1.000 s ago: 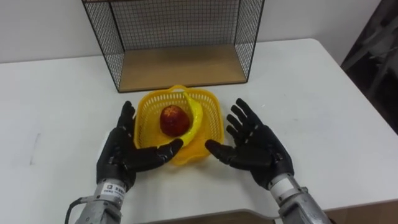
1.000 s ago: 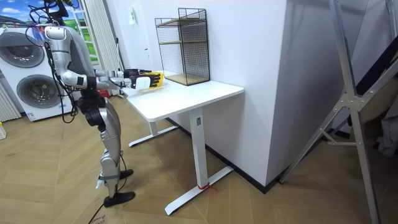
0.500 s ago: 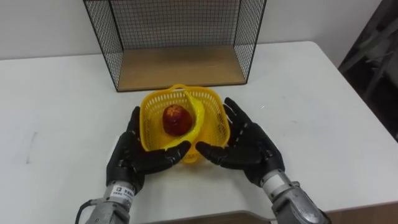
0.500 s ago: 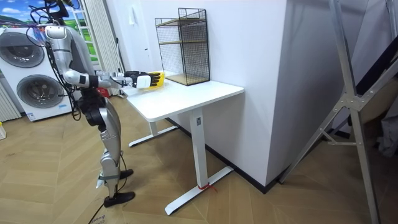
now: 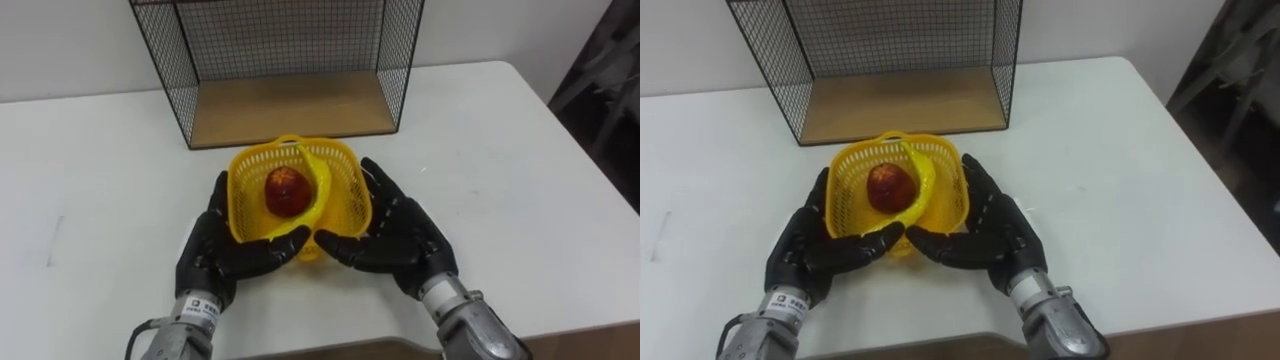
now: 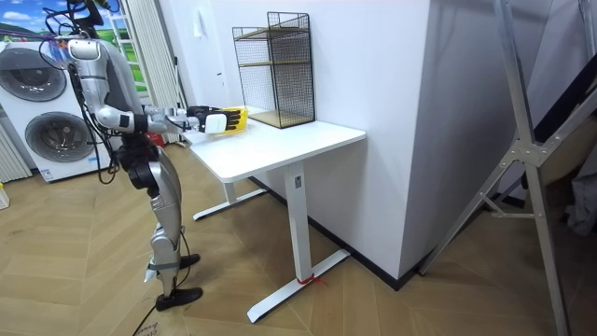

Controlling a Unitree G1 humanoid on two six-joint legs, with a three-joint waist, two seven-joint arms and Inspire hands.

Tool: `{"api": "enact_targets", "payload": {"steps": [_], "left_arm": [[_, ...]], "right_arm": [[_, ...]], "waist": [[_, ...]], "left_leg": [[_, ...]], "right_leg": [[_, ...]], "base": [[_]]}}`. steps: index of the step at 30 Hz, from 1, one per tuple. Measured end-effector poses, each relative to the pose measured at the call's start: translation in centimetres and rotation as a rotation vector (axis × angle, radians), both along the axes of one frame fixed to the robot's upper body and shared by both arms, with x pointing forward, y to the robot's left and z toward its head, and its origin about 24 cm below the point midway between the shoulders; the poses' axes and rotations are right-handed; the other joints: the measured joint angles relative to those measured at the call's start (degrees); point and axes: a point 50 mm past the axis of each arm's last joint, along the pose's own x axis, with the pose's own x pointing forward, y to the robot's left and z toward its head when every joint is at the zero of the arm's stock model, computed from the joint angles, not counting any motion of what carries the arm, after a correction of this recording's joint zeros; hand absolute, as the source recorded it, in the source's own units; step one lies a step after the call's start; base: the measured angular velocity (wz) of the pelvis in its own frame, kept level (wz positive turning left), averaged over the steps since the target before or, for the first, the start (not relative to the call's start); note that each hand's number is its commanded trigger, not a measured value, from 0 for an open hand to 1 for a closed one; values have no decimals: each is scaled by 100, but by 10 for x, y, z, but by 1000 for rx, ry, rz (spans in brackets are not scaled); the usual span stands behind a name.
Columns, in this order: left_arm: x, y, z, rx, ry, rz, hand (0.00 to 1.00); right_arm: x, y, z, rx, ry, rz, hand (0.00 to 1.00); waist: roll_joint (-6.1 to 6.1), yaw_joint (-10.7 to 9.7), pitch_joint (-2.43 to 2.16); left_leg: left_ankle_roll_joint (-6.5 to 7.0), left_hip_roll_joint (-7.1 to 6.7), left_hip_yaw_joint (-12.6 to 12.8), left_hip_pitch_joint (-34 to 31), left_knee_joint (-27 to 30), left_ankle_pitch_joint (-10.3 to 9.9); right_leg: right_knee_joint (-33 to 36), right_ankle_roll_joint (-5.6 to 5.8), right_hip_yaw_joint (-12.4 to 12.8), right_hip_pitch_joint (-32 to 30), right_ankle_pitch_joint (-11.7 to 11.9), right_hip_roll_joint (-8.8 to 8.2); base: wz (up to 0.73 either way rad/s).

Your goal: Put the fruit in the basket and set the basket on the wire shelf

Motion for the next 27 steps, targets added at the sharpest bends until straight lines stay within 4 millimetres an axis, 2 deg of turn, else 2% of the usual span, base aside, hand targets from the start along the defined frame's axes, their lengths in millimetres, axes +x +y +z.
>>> {"api": "enact_targets", "payload": {"steps": [3, 7, 9, 21, 27], "left_arm": [[8, -5, 6, 0, -28, -16, 0], [16, -9, 13, 2, -56, -28, 0], [18, -10, 15, 2, -66, -29, 0], [24, -14, 30, -11, -134, -21, 0], [26, -14, 43, -23, -187, -12, 0]], "right_arm": [[5, 2, 4, -30, -20, -6, 0], [8, 4, 6, -30, -38, -34, 0], [9, 4, 7, -28, -45, -43, 0], [16, 4, 17, -22, -110, -61, 0], [22, 6, 26, -13, -154, -69, 0]], "waist": [[-69, 0, 33], [-159, -9, 7], [-167, -8, 3], [-116, -25, 10], [-57, -48, -6]], "left_leg": [[-1, 2, 8, -3, 4, 1], [0, 2, 10, 5, 13, 1], [0, 2, 13, 12, 14, 1], [-1, 7, 11, 8, 29, 0], [-1, 8, 9, -4, 22, 0]], "right_leg": [[3, 0, 12, 2, 0, 2], [-5, 0, 21, 22, 0, 2], [-9, 0, 28, 29, 0, 1], [-8, -4, 30, 49, 2, 4], [-6, -4, 29, 21, 2, 7]], "base": [[0], [0], [0], [0], [0]]}}
